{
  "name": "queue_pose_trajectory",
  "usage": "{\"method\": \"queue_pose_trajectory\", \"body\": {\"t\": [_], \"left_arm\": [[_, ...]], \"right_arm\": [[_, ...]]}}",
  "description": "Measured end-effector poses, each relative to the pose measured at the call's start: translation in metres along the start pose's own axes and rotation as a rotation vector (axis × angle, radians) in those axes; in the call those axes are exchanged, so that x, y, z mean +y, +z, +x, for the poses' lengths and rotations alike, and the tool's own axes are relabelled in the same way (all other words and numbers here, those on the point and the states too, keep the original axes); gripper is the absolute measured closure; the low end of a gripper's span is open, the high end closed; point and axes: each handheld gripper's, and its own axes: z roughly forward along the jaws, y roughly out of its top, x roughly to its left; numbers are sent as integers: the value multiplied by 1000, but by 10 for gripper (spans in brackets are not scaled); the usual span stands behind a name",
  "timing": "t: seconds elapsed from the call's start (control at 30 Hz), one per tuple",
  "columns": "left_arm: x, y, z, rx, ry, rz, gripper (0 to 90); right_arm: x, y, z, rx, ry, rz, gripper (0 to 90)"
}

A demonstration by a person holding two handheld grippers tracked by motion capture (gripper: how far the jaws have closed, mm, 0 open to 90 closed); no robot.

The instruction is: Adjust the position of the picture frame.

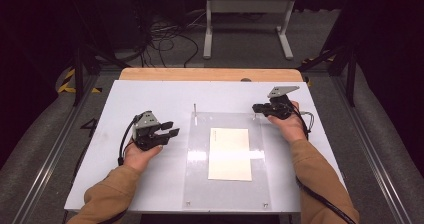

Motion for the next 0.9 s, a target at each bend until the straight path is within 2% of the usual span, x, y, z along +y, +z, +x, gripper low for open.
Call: {"method": "queue_pose_trajectory", "body": {"t": [0.13, 0.27, 0.47, 0.67, 0.77, 0.9], "left_arm": [[1, -3, -4, -17, 3, -8, 591], [-1, -5, -8, -20, 2, -4, 588], [-5, -11, -17, -38, 12, 2, 578], [-8, -15, -16, -30, 12, -3, 575], [-8, -16, -16, -31, 11, -8, 573], [-8, -16, -16, -34, 10, -8, 571]], "right_arm": [[-1, 1, -4, 26, 4, -7, 846], [-1, 2, -6, 36, 57, -15, 849], [3, 3, -8, 45, 66, 15, 850], [8, 4, -13, 70, 131, 62, 845], [10, 5, -11, 48, 129, 65, 849], [9, 5, -6, 6, 89, 56, 851]]}}
